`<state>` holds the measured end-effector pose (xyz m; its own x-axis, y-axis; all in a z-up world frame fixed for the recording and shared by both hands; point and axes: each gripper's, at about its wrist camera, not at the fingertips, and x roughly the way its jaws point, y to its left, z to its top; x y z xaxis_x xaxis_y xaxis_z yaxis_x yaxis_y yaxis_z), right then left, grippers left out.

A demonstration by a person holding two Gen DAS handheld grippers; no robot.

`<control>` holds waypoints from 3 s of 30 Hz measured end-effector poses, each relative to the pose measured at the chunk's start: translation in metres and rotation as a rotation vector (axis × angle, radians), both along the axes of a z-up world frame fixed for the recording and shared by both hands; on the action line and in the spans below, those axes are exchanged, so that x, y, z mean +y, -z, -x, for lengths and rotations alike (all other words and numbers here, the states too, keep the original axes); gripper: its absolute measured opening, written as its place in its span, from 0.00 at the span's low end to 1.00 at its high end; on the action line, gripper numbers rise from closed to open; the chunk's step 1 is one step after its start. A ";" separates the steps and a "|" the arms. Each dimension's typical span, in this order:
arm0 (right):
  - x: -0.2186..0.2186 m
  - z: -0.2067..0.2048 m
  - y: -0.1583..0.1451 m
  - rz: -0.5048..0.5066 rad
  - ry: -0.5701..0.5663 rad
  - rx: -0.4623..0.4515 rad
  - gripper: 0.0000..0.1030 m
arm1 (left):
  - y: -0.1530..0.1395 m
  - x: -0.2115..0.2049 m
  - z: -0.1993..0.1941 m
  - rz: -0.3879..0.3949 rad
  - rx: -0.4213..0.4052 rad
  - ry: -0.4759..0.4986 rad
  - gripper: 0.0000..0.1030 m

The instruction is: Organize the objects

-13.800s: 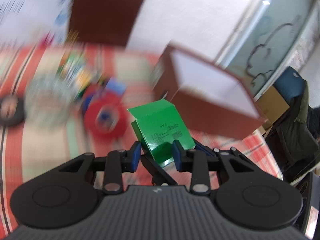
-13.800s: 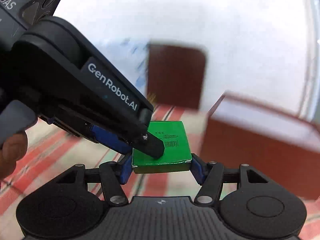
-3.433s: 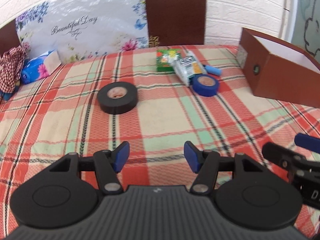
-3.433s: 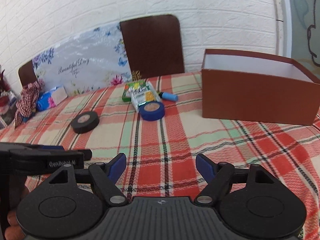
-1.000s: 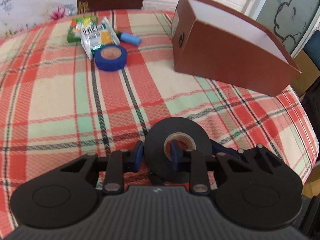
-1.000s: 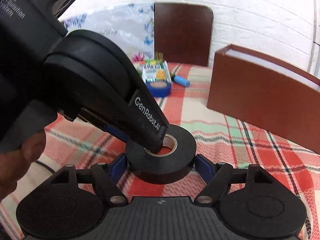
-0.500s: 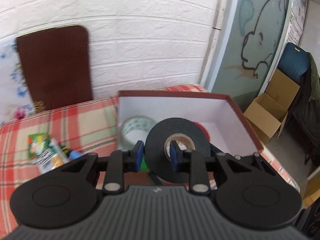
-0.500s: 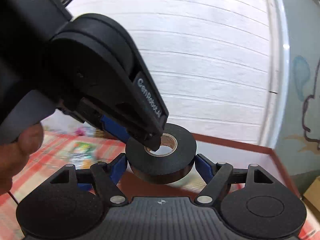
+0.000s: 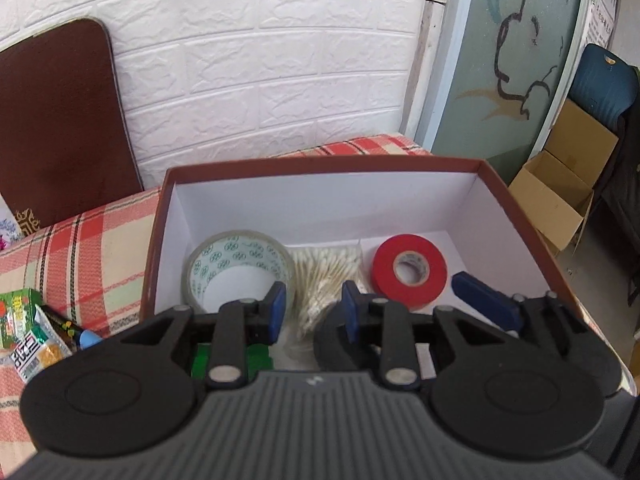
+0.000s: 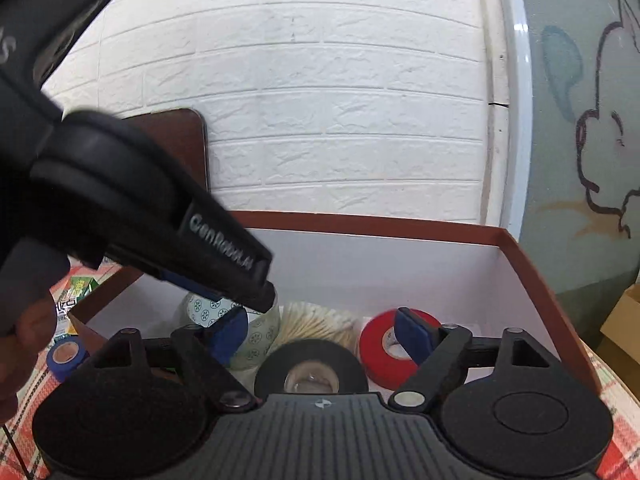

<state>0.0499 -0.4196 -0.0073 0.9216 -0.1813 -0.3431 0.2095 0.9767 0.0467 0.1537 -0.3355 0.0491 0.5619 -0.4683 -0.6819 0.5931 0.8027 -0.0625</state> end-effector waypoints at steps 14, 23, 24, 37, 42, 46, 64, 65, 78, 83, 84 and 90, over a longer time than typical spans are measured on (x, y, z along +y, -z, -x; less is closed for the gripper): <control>0.045 0.067 -0.021 -0.039 0.053 -0.098 0.74 | -0.026 0.070 0.055 -0.016 -0.123 -0.035 0.36; 0.101 0.074 0.014 -0.200 0.008 0.036 0.73 | -0.010 0.149 0.074 -0.057 -0.131 -0.141 0.38; 0.107 0.073 0.017 -0.215 -0.009 0.059 0.73 | -0.007 0.158 0.075 -0.064 -0.130 -0.156 0.38; 0.177 0.062 0.014 -0.155 -0.127 0.132 0.72 | 0.030 0.250 0.060 -0.098 -0.071 -0.298 0.40; 0.200 0.051 0.018 -0.097 -0.194 0.166 0.72 | 0.052 0.290 0.050 -0.090 -0.055 -0.378 0.42; 0.219 0.027 0.023 -0.038 -0.235 0.192 0.72 | 0.083 0.338 0.040 -0.096 -0.034 -0.523 0.42; 0.233 -0.083 0.054 0.015 -0.213 0.250 0.55 | 0.117 0.371 0.057 -0.019 -0.202 -0.511 0.62; 0.232 -0.074 0.053 0.000 -0.224 0.255 0.55 | 0.117 0.371 0.057 -0.020 -0.202 -0.511 0.62; 0.223 0.062 0.050 0.013 -0.292 0.254 0.64 | 0.093 0.356 0.064 0.032 -0.061 -0.450 0.52; 0.220 0.067 0.052 0.001 -0.298 0.264 0.64 | 0.057 0.310 0.088 0.162 0.053 -0.224 0.50; 0.221 0.066 0.052 0.006 -0.300 0.267 0.65 | 0.053 0.298 0.089 0.160 0.078 -0.187 0.50; 0.224 0.063 0.051 0.043 -0.333 0.277 0.65 | 0.061 0.251 0.080 0.095 0.216 -0.124 0.36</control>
